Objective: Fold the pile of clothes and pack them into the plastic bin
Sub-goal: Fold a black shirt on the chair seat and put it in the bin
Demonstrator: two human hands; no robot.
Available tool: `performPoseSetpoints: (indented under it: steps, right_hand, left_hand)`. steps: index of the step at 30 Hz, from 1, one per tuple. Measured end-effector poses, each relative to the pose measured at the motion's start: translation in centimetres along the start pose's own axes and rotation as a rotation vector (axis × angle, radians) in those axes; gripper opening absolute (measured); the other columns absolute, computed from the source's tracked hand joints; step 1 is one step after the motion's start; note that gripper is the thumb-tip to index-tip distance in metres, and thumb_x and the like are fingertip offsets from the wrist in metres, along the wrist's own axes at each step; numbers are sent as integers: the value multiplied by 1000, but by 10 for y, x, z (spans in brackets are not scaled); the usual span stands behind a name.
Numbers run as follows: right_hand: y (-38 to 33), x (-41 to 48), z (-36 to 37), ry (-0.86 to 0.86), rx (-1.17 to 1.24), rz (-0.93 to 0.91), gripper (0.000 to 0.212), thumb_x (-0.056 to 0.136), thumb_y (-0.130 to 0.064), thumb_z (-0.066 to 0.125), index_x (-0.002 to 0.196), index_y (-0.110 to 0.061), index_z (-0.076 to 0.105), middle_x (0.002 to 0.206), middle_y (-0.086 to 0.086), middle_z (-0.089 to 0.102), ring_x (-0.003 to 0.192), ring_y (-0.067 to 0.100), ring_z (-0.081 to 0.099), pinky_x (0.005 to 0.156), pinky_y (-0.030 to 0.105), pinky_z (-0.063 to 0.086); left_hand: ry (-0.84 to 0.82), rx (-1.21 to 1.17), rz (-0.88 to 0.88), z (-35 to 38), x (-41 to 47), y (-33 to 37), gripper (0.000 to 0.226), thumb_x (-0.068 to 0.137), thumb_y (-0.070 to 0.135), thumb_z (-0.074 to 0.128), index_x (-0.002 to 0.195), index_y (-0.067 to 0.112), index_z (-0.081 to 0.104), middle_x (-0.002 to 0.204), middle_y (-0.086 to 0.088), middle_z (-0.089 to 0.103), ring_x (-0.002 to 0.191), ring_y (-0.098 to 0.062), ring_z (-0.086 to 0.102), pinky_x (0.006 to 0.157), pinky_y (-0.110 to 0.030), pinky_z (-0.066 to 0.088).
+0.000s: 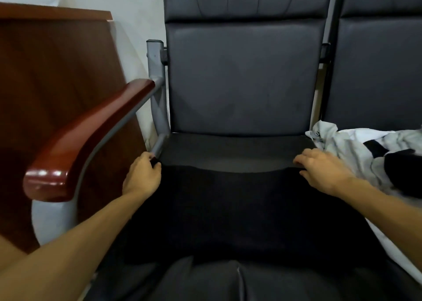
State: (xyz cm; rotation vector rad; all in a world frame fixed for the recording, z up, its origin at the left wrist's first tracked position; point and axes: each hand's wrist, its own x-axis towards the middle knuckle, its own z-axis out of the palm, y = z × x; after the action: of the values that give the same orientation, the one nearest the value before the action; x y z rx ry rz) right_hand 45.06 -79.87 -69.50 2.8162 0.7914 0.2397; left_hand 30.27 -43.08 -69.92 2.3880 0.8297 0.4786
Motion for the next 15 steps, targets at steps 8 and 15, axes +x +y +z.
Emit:
performPoseSetpoints:
  steps: [8,15]
  right_hand:
    - [-69,-55,-10,-353,264,-213,81,84,-75,25,150,-29,26,158,-3,20,146,17,17,117,37,21]
    - [-90,-95,-11,-607,309,-176,73,95,-63,24,155,-28,2,162,-4,-9,149,17,-12,121,41,-3]
  left_hand:
    - [-357,440,423,8,-78,23,58,93,32,54,145,22,31,149,-3,20,137,-25,24,111,-37,27]
    - [-714,532,444,9,-132,2,50,105,35,22,153,27,14,160,5,10,148,-15,3,120,-34,5]
